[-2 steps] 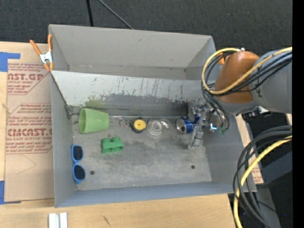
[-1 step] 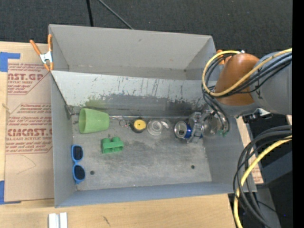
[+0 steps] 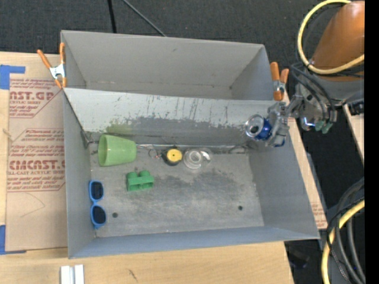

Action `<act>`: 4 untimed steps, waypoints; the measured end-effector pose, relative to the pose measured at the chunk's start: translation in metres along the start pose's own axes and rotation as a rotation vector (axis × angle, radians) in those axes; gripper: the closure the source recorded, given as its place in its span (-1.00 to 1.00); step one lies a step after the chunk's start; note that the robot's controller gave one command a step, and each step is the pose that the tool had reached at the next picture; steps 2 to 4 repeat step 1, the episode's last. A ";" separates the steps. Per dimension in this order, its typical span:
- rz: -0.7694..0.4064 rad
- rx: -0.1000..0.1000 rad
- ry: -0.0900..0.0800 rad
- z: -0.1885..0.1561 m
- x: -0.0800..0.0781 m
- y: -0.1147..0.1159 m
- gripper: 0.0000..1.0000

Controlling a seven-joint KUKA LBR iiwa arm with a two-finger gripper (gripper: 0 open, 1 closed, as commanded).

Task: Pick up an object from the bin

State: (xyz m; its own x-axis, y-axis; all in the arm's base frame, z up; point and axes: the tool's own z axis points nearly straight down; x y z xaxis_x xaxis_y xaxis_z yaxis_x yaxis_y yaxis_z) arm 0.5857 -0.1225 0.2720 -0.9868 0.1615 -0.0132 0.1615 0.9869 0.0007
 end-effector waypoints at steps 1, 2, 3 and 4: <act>-0.349 0.000 0.005 -0.038 -0.001 0.010 1.00; -0.349 0.000 0.005 -0.038 -0.001 0.010 1.00; -0.349 0.000 0.005 -0.038 -0.001 0.010 1.00; -0.349 0.000 0.005 -0.038 -0.001 0.010 1.00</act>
Offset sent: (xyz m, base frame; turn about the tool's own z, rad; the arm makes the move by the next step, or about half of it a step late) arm 0.0005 0.0082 0.0365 -0.3474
